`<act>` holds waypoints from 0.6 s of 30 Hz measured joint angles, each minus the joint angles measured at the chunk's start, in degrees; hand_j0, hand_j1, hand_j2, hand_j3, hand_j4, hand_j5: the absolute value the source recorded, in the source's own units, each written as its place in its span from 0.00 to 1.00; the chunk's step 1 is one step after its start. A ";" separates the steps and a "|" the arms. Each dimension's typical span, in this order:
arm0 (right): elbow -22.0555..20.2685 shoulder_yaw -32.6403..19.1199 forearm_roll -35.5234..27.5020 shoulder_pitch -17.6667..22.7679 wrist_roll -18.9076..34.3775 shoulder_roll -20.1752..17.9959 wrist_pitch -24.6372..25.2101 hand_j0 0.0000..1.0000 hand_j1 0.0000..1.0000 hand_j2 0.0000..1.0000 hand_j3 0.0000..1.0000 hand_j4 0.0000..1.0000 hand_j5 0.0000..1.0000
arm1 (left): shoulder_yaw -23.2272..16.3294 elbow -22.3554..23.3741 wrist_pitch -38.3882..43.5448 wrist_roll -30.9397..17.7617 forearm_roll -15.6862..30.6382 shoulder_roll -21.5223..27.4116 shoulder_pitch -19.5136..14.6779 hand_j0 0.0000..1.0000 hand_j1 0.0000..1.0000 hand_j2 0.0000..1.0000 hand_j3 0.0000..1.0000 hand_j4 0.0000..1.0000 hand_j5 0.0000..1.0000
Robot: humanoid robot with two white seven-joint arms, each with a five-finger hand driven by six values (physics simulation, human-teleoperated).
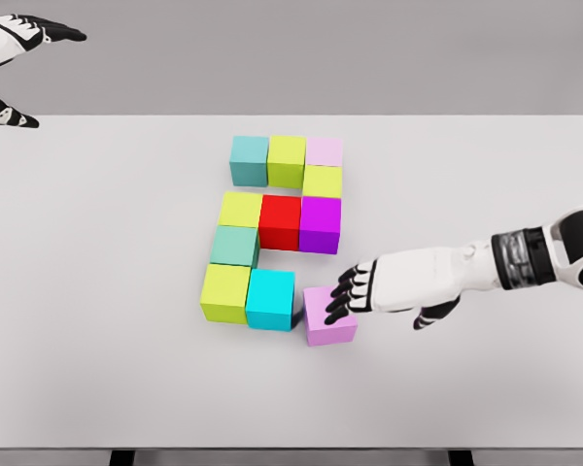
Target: Assemble the squares on the desktop into the number 2
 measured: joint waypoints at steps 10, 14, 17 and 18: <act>0.51 1.08 1.90 -0.44 -0.02 1.94 0.04 1.00 1.00 1.00 1.00 1.00 1.00 | -0.05 0.04 0.00 0.00 0.00 -0.52 -0.09 1.00 1.00 1.00 1.00 1.00 1.00; 1.42 1.05 2.44 -0.53 -0.04 2.28 0.07 1.00 1.00 1.00 1.00 1.00 1.00 | -0.03 0.08 0.00 0.00 0.00 -0.51 -0.09 1.00 1.00 1.00 1.00 1.00 1.00; 2.31 0.85 2.63 -0.53 -0.06 2.36 0.08 1.00 1.00 1.00 1.00 1.00 1.00 | -0.02 0.08 0.00 0.00 0.00 -0.50 -0.09 1.00 1.00 1.00 1.00 1.00 1.00; 2.47 0.80 2.66 -0.53 -0.06 2.38 0.08 1.00 1.00 1.00 1.00 1.00 1.00 | -0.01 0.09 0.00 0.00 0.00 -0.51 -0.18 1.00 1.00 1.00 1.00 1.00 1.00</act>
